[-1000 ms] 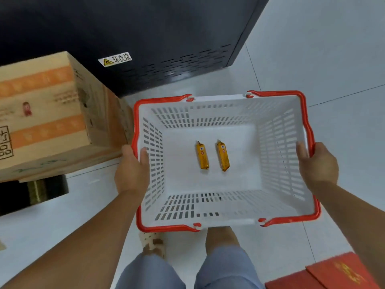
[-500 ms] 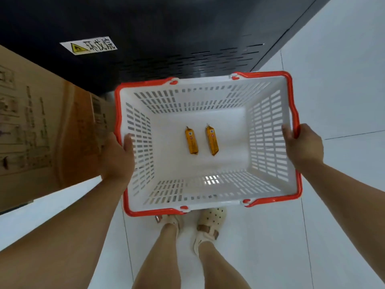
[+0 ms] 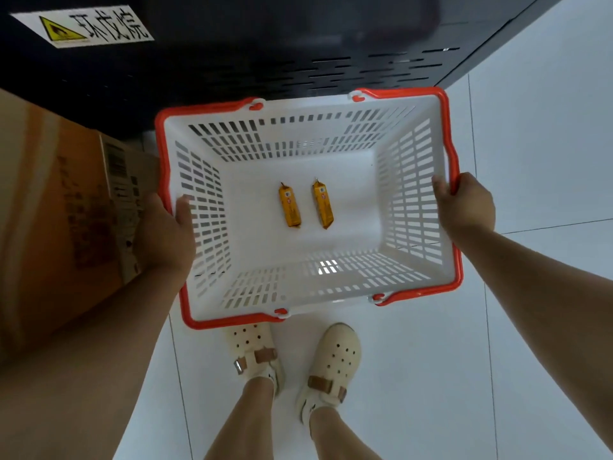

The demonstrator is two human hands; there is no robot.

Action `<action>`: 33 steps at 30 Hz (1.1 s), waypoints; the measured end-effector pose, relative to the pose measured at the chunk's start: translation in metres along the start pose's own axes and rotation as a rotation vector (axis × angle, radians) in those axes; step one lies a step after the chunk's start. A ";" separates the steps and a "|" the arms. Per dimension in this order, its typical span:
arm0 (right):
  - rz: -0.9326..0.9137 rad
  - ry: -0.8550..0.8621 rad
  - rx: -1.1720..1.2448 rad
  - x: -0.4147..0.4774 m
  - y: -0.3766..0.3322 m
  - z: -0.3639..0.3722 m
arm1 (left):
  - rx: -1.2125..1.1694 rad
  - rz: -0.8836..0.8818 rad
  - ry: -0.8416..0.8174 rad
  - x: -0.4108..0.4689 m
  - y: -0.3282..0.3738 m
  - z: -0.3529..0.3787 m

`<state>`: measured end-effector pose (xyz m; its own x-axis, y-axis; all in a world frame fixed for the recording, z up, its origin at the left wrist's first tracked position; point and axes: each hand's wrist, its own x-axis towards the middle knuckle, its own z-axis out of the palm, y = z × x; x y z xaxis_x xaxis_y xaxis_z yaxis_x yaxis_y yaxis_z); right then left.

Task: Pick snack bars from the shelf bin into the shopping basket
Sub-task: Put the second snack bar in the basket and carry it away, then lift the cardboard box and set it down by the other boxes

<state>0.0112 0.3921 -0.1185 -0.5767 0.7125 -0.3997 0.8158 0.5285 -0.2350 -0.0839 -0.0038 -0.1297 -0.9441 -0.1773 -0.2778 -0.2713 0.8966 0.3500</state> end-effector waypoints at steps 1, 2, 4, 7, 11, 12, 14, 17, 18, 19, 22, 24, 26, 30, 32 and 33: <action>0.001 0.013 -0.003 0.001 0.000 0.001 | -0.016 -0.005 -0.001 0.001 0.000 0.002; 0.000 0.023 -0.005 0.002 -0.001 0.002 | -0.027 -0.006 -0.001 0.001 0.000 0.004; 0.002 0.028 -0.015 0.003 -0.002 0.003 | -0.028 -0.012 0.004 0.002 0.002 0.007; -0.003 0.028 -0.025 0.005 -0.001 0.004 | -0.017 -0.026 0.019 0.005 0.003 0.009; 0.063 -0.076 -0.004 0.003 -0.006 -0.002 | 0.017 -0.084 -0.082 0.010 0.010 0.003; 0.104 -0.112 0.022 -0.001 -0.011 -0.007 | 0.024 -0.112 -0.126 0.010 0.014 -0.002; 0.177 -0.117 0.088 -0.014 -0.029 -0.022 | 0.030 -0.152 -0.174 0.005 0.023 -0.019; 0.123 -0.040 0.097 -0.045 -0.067 -0.052 | -0.024 -0.044 -0.128 -0.013 0.041 -0.059; 0.079 -0.053 0.127 -0.060 -0.082 -0.062 | -0.070 0.018 -0.128 -0.022 0.050 -0.078; 0.025 -0.088 0.162 -0.076 -0.098 -0.070 | -0.122 0.086 -0.141 -0.034 0.060 -0.100; -0.124 -0.197 0.215 -0.133 -0.148 -0.090 | -0.205 0.230 -0.159 -0.068 0.079 -0.176; -0.201 -0.242 0.243 -0.174 -0.185 -0.102 | -0.258 0.295 -0.121 -0.086 0.079 -0.232; -0.267 -0.303 0.271 -0.216 -0.224 -0.114 | -0.325 0.280 -0.059 -0.099 0.072 -0.289; -0.344 -0.404 0.327 -0.295 -0.301 -0.130 | -0.294 0.148 0.105 -0.093 0.011 -0.384; -0.378 -0.445 0.348 -0.323 -0.336 -0.129 | -0.244 0.078 0.152 -0.071 -0.038 -0.416; -0.386 -0.469 0.354 -0.334 -0.353 -0.128 | -0.206 0.029 0.165 -0.056 -0.066 -0.427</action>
<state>-0.0896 0.0263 0.2116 -0.8135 0.1880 -0.5504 0.5673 0.4649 -0.6797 -0.0928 -0.2265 0.2453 -0.9651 -0.2319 -0.1218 -0.2606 0.8034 0.5353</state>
